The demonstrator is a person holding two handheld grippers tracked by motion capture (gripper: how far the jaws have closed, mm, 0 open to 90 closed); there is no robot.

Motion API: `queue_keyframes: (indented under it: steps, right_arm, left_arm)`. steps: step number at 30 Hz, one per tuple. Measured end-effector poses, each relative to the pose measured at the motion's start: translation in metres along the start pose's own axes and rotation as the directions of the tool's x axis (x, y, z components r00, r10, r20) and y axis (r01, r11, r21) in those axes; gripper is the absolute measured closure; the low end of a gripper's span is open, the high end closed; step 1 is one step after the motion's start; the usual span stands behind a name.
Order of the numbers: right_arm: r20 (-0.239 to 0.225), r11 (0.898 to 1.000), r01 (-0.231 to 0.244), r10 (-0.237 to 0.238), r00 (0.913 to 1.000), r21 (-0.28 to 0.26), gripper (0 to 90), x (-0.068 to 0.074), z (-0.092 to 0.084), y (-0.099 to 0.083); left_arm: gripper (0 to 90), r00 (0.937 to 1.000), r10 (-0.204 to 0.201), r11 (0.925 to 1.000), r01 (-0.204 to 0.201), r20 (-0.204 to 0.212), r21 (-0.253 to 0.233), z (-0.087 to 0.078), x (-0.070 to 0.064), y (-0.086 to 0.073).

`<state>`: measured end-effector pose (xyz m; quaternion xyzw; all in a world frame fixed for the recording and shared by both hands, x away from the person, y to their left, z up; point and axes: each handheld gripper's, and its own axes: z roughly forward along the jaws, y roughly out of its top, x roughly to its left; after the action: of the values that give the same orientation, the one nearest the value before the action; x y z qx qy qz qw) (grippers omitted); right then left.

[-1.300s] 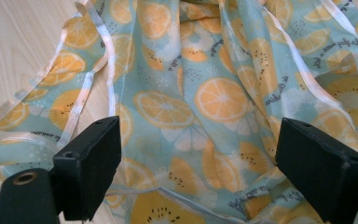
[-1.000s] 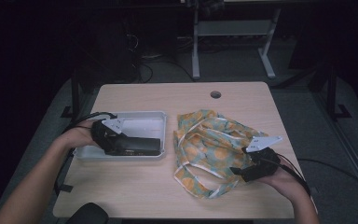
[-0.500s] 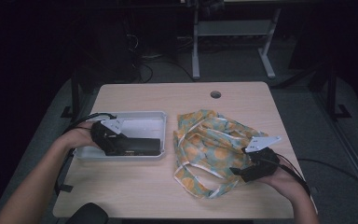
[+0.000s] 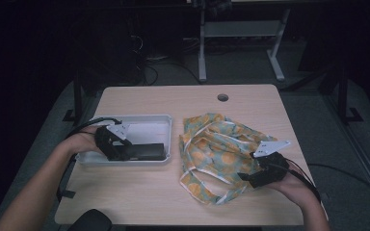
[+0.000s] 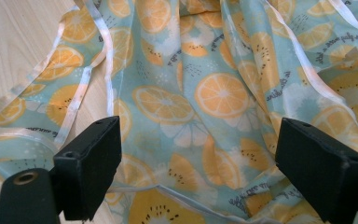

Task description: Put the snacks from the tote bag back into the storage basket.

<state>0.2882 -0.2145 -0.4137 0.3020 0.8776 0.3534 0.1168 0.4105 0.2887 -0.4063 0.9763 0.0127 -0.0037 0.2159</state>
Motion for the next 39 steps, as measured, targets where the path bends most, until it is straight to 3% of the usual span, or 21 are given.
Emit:
queue_keyframes:
  steps: [14, 21, 24, 26, 27, 32, 39]
  right_arm:
    - [-0.002, 1.0, 0.001, -0.001, 1.0, 0.002, 14.1, 0.0, 0.001, 0.0]
    - [-0.003, 1.0, 0.002, -0.002, 1.0, 0.006, 14.1, 0.001, 0.001, 0.0]
    - [-0.001, 1.0, 0.002, -0.002, 1.0, 0.006, 14.1, 0.0, 0.002, 0.0]
    - [0.0, 1.0, 0.003, -0.003, 1.0, 0.008, 14.1, 0.0, 0.002, 0.0]
    - [0.001, 1.0, 0.004, -0.004, 1.0, 0.008, 14.1, 0.0, 0.001, 0.0]
    - [0.001, 1.0, 0.005, -0.005, 1.0, 0.011, 14.2, 0.0, 0.002, -0.001]
    - [0.0, 1.0, 0.004, -0.004, 1.0, 0.018, 14.2, 0.0, 0.003, -0.002]
  left_arm:
    - [37.3, 0.9999, 0.015, 0.9995, -0.015, -0.003, -0.027, -0.004, 0.0, 0.002]
    - [37.6, 0.9999, -0.002, 0.9935, 0.0, -0.011, -0.114, -0.018, 0.0, 0.007]
    - [49.1, 0.9996, -0.027, 0.9875, 0.024, -0.012, -0.156, -0.025, 0.001, 0.011]
    - [61.5, 0.9967, -0.077, 0.9825, 0.072, -0.024, -0.172, -0.027, 0.004, 0.015]
    - [69.0, 0.9956, -0.092, 0.9807, 0.088, -0.019, -0.175, -0.026, 0.006, 0.017]
    - [88.5, 0.9883, -0.146, 0.9782, 0.137, -0.045, -0.156, -0.014, 0.014, 0.027]
    - [89.6, 0.9822, -0.169, 0.9795, 0.159, -0.081, -0.124, 0.007, 0.023, 0.044]
